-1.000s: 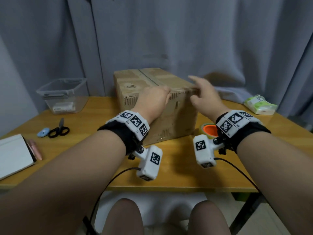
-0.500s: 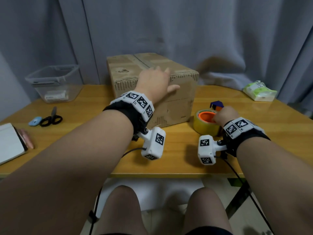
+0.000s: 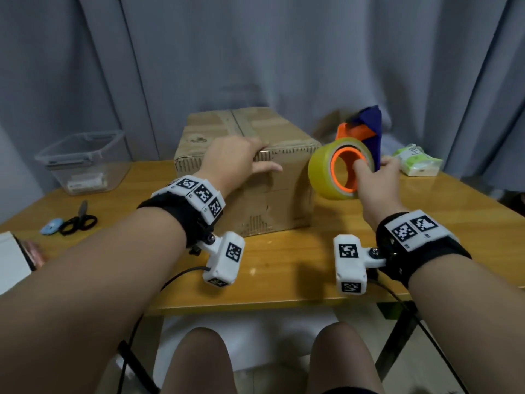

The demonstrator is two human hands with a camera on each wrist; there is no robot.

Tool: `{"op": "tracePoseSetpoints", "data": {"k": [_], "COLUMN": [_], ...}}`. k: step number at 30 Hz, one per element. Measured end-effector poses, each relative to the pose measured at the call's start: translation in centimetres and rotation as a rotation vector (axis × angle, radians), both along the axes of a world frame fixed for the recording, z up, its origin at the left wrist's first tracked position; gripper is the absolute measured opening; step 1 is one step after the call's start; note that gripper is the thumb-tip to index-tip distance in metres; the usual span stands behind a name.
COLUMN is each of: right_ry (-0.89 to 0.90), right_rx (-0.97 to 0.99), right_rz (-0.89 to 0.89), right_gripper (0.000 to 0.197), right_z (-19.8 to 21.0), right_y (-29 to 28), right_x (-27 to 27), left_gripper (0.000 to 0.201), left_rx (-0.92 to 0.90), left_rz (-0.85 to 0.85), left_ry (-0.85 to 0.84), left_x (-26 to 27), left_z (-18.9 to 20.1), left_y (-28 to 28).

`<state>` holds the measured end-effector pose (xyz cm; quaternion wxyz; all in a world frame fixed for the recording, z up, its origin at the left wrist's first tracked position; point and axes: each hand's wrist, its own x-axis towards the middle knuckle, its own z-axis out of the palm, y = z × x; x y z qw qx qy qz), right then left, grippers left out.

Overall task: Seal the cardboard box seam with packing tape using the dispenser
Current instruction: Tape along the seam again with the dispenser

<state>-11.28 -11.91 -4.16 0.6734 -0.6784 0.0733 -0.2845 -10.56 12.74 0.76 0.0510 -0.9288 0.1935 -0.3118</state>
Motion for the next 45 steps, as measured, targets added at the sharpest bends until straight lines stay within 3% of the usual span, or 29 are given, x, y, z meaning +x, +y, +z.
{"op": "tracePoseSetpoints", "data": {"k": [5, 9, 12, 15, 19, 22, 24, 25, 27, 29, 33, 37, 40, 42, 45], "right_ry": [-0.18, -0.161, -0.142, -0.151, -0.138, -0.109, -0.111, -0.119, -0.142, -0.155, -0.188, -0.24, -0.268, -0.267, -0.229], "right_rx": [-0.018, -0.171, -0.182, -0.231, -0.272, -0.376, -0.458, -0.486, -0.527, -0.581, -0.716, -0.822, -0.893, -0.92, -0.956], "right_rz": [0.178, 0.256, 0.272, 0.276, 0.334, 0.431, 0.473, 0.479, 0.479, 0.477, 0.49, 0.496, 0.457, 0.43, 0.417], "right_gripper": [0.037, 0.047, 0.049, 0.044, 0.048, 0.063, 0.064, 0.061, 0.058, 0.057, 0.058, 0.06, 0.064, 0.066, 0.069], "right_z": [4.7, 6.3, 6.7, 7.0, 7.7, 8.8, 9.8, 10.3, 11.2, 11.9, 12.8, 13.3, 13.4, 13.3, 13.1], "right_y": [2.6, 4.0, 4.1, 3.9, 3.1, 2.4, 2.6, 2.8, 3.5, 4.3, 6.4, 8.0, 8.3, 8.2, 8.4], "right_x": [-1.6, -1.9, -1.7, -1.4, -1.1, -1.1, -1.2, -1.2, -1.3, -1.2, -1.4, -1.3, -0.9, -0.8, -0.7], "left_gripper": [0.072, 0.051, 0.074, 0.08, 0.079, 0.047, 0.037, 0.043, 0.076, 0.086, 0.063, 0.045, 0.052, 0.064, 0.074], "left_rx": [-0.093, -0.06, 0.064, 0.087, 0.006, -0.248, -0.341, -0.333, -0.176, -0.135, -0.287, -0.436, -0.946, -1.269, -1.367], "left_rz": [-0.153, -0.093, 0.044, 0.103, 0.055, -0.168, -0.162, -0.103, 0.103, 0.18, 0.035, 0.019, -0.134, -0.237, -0.263], "left_ry": [0.069, 0.013, -0.053, -0.099, 0.041, 0.285, 0.347, 0.361, 0.465, 0.614, 0.531, 0.574, 0.49, 0.541, 0.642], "left_x": [-1.2, -1.8, -1.8, -1.5, -0.4, -0.6, -0.9, -0.8, -0.6, -0.9, -2.3, -3.0, -3.9, -4.6, -5.5], "left_z": [0.0, -0.4, -2.1, -2.6, -1.4, 1.2, 3.5, 4.3, 5.1, 4.5, 3.1, 4.5, 5.9, 6.8, 7.9], "left_y": [0.8, -0.1, -1.1, -2.7, -3.9, -2.3, -0.3, 1.1, 4.1, 6.2, 6.3, 6.1, 6.4, 6.2, 5.3]}}
